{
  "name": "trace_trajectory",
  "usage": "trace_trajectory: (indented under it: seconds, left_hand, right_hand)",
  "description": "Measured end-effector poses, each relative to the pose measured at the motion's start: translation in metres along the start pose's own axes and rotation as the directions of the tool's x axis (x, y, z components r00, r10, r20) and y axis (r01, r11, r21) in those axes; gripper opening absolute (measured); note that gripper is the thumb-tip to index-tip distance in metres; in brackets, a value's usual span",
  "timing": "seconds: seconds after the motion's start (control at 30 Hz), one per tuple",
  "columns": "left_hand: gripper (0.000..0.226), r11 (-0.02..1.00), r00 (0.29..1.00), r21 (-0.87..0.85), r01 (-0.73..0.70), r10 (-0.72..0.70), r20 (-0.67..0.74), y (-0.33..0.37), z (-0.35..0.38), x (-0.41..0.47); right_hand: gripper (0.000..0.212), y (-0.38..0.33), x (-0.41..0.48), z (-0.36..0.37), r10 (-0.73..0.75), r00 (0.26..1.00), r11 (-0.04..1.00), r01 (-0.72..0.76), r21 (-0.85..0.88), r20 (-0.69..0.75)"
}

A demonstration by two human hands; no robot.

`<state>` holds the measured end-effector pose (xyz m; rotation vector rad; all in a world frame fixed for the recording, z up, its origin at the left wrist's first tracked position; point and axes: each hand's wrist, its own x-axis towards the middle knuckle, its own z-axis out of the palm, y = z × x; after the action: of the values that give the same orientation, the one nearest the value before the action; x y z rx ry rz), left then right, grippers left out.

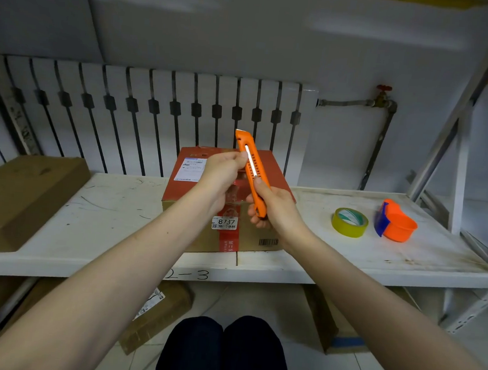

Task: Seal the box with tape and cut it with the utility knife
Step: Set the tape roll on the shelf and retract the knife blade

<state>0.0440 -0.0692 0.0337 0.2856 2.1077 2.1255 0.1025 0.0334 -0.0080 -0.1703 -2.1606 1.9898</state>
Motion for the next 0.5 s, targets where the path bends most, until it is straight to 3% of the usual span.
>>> trace_trajectory:
  seconds: [0.37, 0.5]
  left_hand:
    - [0.021, 0.996, 0.996, -0.027, 0.088, -0.088, 0.004, -0.004, 0.0, 0.005]
    - [0.017, 0.987, 0.991, -0.086, 0.134, -0.136, -0.016, -0.008, 0.002, 0.012]
  right_hand:
    - [0.035, 0.001, 0.001, -0.006, 0.052, 0.988, 0.997, -0.059, 0.045, 0.142]
    - [0.039, 0.006, 0.001, -0.011, -0.044, 0.996, 0.992, 0.052, -0.113, 0.072]
